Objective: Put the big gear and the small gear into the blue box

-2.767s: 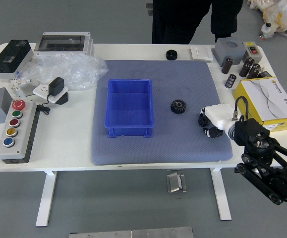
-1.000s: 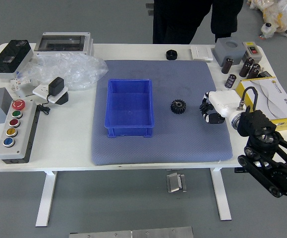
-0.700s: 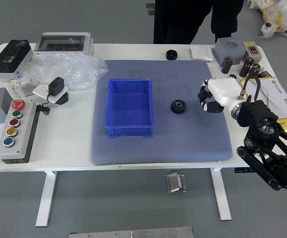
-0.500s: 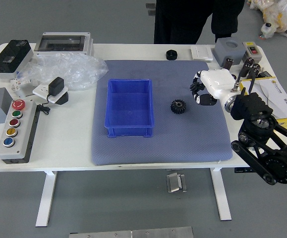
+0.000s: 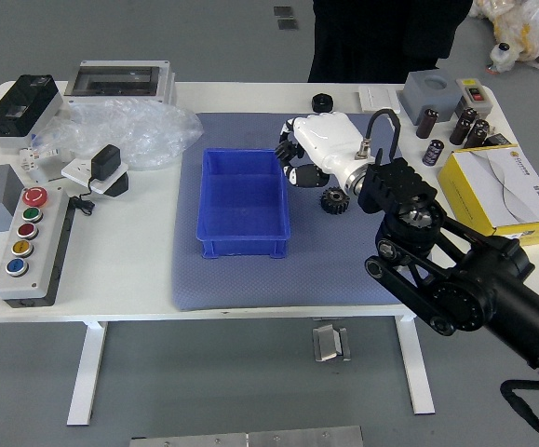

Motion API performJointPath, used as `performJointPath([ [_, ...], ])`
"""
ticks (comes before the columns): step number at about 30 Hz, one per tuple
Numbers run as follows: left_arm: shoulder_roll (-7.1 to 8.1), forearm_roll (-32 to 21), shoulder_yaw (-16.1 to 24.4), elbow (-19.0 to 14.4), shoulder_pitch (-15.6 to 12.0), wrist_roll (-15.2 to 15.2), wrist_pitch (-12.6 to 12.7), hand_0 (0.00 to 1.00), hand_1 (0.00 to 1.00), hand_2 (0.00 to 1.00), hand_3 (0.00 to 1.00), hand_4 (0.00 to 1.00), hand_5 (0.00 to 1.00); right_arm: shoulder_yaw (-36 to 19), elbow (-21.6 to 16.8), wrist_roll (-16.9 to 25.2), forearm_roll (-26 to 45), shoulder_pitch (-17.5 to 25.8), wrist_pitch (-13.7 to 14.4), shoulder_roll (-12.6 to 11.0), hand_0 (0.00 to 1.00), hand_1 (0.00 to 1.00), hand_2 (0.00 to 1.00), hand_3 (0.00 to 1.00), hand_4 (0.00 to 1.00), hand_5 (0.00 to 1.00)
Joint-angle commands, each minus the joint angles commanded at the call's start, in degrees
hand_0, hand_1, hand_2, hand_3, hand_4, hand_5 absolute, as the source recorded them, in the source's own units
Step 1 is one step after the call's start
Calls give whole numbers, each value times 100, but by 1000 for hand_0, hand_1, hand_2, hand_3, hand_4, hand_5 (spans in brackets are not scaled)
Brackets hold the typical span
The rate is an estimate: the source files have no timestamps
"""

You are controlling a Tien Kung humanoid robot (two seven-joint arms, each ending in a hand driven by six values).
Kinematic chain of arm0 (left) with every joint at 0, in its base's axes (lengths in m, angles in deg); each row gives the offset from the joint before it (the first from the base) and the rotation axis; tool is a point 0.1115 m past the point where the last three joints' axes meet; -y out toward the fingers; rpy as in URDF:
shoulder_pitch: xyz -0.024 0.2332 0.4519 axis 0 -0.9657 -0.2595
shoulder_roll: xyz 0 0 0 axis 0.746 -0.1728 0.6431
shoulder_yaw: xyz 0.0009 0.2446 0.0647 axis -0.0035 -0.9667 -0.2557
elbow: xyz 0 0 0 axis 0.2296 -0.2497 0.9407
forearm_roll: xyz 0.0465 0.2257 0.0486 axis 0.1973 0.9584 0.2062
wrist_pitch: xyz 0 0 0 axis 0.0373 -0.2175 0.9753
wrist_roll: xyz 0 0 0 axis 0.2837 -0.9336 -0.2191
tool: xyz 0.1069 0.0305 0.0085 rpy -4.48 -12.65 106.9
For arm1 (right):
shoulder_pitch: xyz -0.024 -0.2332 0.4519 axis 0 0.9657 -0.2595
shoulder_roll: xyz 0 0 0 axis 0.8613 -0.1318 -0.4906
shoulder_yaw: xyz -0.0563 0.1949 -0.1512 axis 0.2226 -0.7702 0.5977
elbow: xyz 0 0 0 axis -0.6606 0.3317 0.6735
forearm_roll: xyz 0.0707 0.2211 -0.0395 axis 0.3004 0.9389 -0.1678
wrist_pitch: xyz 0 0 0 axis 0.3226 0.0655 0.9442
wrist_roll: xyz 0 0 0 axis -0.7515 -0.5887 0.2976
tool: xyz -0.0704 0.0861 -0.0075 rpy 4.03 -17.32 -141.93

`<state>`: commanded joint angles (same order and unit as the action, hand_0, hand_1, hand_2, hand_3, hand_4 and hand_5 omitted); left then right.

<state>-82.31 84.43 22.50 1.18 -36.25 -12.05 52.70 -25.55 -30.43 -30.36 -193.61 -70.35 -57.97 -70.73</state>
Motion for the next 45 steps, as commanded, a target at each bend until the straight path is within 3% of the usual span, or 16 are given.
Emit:
performJointPath([
  [8,-18,71,25,0,47,-10,-22,849,815,795,822,669,309,251,151,-27,0,-153,-124,352,572,422,457,610,509,284],
  [9,-21,77,30,0,52,-11,-24,849,815,794,822,669,309,254,163,-30,0,-155,-185,367,521,450,539,701,764,498],
  [14,-28,79,30,0,59,-12,-24,849,815,794,822,669,309,184,209,-16,0,-150,-416,389,521,450,539,701,764,498],
  [15,-28,78,29,0,58,-12,-24,849,815,794,822,669,309,167,213,-8,0,-148,-438,389,565,512,663,879,874,607],
  [25,-40,71,38,0,72,-13,-21,849,815,794,822,669,309,54,205,39,0,-144,-453,348,591,537,718,913,911,646],
  [32,-39,21,64,0,83,-5,-10,849,815,794,822,669,309,-98,78,118,0,-16,-367,-278,591,526,693,877,906,642],
  [38,-43,-3,84,0,88,2,-2,849,815,794,821,669,309,-157,461,346,210,107,-313,-851,589,523,685,852,898,630],
  [39,-45,-4,86,0,90,2,-1,849,815,795,822,669,309,-148,534,388,267,108,-314,-899,591,533,685,819,881,586],
  [44,-56,-1,88,0,101,2,-2,849,815,795,822,669,309,-88,895,507,509,67,-409,-979,591,533,685,819,881,586],
  [45,-56,0,87,0,103,2,-3,849,815,794,822,669,308,-73,952,504,523,50,-446,-970,624,573,707,838,865,551],
])
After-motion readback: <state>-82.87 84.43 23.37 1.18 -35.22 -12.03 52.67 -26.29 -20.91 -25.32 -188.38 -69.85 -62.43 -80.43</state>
